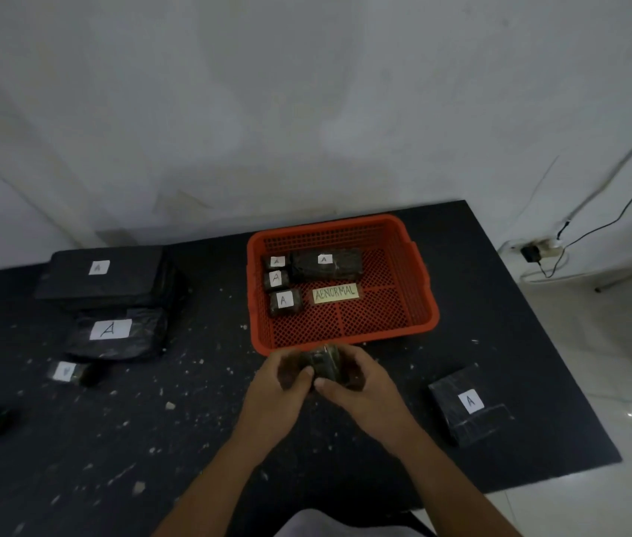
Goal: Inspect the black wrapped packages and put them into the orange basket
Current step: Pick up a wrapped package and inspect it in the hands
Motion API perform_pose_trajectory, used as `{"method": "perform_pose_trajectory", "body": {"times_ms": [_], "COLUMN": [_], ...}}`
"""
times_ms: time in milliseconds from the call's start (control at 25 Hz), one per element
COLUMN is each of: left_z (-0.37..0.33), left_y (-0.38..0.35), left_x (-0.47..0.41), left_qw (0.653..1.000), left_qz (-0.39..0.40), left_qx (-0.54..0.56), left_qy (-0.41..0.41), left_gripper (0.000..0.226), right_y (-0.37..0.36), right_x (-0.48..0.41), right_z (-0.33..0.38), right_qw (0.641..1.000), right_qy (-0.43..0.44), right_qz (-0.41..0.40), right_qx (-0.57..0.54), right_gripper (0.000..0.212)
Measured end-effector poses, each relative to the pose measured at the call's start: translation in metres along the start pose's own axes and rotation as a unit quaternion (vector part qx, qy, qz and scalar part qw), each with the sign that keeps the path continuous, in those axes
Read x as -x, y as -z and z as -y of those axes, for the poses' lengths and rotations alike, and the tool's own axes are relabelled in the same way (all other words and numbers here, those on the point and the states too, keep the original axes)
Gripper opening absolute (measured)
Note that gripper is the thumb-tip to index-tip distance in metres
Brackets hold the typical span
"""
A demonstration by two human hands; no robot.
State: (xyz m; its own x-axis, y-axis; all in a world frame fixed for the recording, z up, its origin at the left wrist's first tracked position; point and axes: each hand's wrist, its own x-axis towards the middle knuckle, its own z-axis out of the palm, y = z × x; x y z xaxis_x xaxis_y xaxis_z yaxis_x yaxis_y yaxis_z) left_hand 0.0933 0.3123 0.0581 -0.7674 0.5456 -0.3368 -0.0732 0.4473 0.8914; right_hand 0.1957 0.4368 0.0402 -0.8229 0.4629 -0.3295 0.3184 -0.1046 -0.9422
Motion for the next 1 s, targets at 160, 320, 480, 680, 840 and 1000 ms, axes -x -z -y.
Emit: {"method": "perform_pose_trajectory", "body": {"times_ms": [160,320,480,680,840,1000], "left_z": [-0.003,-0.001,0.004,0.014,0.027,0.039], "left_y": [0.001,0.006,0.020,0.039,0.044,0.048], "left_x": [-0.013,-0.032,-0.054,-0.085,-0.102,-0.106], "left_qw": [0.999,0.999,0.991,0.980,0.984,0.990], "left_qz": [0.012,-0.011,-0.105,-0.136,-0.087,0.000], "left_qx": [0.031,-0.035,-0.083,-0.147,-0.149,-0.142], "left_qy": [0.004,0.000,-0.003,0.011,0.033,0.023], "left_gripper": [0.024,0.027,0.025,0.032,0.040,0.055], "right_y": [0.002,0.004,0.005,-0.003,-0.016,-0.026], "right_x": [-0.010,-0.033,-0.076,-0.139,-0.182,-0.217], "right_z": [0.001,0.002,0.010,0.021,0.004,-0.031], "right_qw": [0.977,0.984,0.990,0.983,0.973,0.963], "right_qy": [-0.062,-0.075,-0.075,-0.041,-0.075,-0.111], "right_qz": [0.043,-0.015,-0.118,-0.137,-0.146,-0.158], "right_qx": [-0.199,-0.162,-0.006,0.115,0.161,0.187], "right_gripper": [0.034,0.030,0.044,0.032,0.036,0.087]}}
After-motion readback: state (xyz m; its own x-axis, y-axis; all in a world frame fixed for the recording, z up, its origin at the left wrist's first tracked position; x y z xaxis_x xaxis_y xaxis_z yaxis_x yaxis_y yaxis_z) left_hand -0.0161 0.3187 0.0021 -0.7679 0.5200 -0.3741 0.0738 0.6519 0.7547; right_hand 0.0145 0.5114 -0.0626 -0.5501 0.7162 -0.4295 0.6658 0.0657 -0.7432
